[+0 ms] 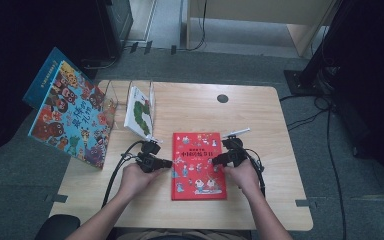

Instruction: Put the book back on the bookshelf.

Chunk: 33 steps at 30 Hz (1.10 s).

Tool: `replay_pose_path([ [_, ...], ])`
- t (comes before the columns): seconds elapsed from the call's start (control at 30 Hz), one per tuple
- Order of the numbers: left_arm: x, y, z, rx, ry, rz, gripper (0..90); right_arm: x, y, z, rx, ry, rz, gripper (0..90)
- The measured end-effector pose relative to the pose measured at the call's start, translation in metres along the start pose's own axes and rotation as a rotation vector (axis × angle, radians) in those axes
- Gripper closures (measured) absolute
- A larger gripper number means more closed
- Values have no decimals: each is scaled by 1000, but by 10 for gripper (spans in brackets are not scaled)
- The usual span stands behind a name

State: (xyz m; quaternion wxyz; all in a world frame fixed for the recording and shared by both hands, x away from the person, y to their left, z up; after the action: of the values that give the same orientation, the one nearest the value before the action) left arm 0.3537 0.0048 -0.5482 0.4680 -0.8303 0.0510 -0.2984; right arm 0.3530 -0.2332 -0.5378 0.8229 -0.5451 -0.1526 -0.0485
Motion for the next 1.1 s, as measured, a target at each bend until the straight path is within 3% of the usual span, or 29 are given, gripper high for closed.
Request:
replay_pose_path([
  [0.5, -1, 1, 0, -6, 8, -22, 895, 2, -2, 2, -21, 2, 35, 538],
  [0.7, -2, 0, 0, -12, 18, -23, 887, 6, -12, 5, -16, -12, 18, 548],
  [1.1, -1, 0, 2, -31, -8, -19, 870, 10, -27, 11, 9, -32, 3, 550],
])
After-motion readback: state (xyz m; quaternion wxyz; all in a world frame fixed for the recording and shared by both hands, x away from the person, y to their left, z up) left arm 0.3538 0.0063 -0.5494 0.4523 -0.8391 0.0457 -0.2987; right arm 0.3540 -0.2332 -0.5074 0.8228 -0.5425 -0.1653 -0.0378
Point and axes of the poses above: each handheld gripper's, and its own axes: y roughly forward along the jaws, x roughly out of its top, z roughly to its left, the point moved 6 cm from there along y, roughly forward along the jaws, and after that the axes turned 3 degrees about x, right-handed, at the moved point
